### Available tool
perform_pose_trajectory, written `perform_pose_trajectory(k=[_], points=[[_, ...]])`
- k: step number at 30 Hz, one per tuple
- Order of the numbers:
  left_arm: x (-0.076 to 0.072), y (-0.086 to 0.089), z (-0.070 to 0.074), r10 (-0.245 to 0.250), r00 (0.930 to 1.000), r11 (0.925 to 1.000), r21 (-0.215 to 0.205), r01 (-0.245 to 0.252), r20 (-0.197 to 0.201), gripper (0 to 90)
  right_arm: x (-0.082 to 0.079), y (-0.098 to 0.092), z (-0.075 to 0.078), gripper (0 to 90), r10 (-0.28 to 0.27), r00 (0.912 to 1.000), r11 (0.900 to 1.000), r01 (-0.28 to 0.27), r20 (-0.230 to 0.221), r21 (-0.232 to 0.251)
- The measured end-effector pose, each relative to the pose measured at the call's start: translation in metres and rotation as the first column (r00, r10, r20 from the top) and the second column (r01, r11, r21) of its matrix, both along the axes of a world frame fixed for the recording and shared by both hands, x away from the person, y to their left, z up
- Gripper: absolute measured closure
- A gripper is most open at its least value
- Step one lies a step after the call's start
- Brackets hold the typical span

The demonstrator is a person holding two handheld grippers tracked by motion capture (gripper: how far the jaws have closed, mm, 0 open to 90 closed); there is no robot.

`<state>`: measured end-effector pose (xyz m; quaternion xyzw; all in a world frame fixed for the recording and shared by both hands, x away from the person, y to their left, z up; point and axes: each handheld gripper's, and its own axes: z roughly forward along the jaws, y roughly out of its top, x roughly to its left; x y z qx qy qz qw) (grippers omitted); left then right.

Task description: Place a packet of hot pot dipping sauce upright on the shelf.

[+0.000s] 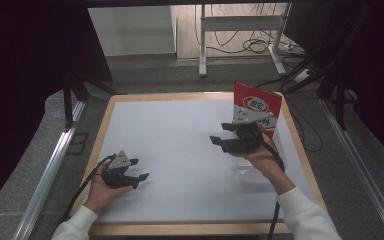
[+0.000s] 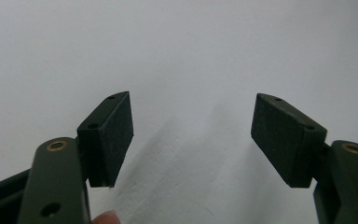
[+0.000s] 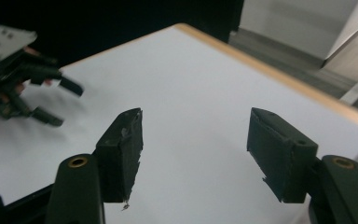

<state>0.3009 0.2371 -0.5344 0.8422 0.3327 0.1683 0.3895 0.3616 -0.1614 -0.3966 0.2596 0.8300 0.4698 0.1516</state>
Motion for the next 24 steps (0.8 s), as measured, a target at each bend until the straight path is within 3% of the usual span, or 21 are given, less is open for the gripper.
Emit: perform_pose_trajectory(k=[1,2,4,8,11,17,24], points=[[-0.001,0.0,0.001,0.009,0.9999,1.0,-0.001,-0.009,0.005,29.5,-0.009,0.002,-0.012,34.9,0.009,0.9999,1.0,-0.009,-0.012,-0.006],[-0.001,0.0,0.001,0.009,0.9999,1.0,-0.001,-0.009,0.005,29.5,-0.009,0.002,-0.012,34.9,0.009,0.9999,1.0,-0.009,-0.012,-0.006],[-0.002,-0.001,0.0,0.02,0.9998,0.9998,0.0,-0.02,0.004,29.5,-0.024,0.004,-0.026,34.8,0.022,0.9987,0.999,-0.02,-0.046,0.026],[-0.005,-0.004,-0.001,0.023,0.9997,0.9997,0.01,-0.023,-0.002,29.5,-0.041,0.008,-0.035,34.2,0.033,0.9988,0.999,-0.031,-0.037,0.042],[-0.006,-0.006,-0.001,0.025,0.9997,0.9995,0.02,-0.025,0.0,29.4,-0.054,0.02,-0.05,32.2,0.091,0.9942,0.996,-0.092,-0.057,-0.006],[-0.008,-0.004,0.0,0.029,0.9995,0.9991,0.03,-0.03,0.014,29.4,-0.053,0.031,-0.062,31.8,0.105,0.989,0.994,-0.106,-0.104,-0.004],[-0.007,-0.002,0.0,0.031,0.9994,0.9994,0.013,-0.031,0.012,29.1,-0.058,0.04,-0.064,28.3,0.1,0.9871,0.995,-0.099,-0.125,0.017]])
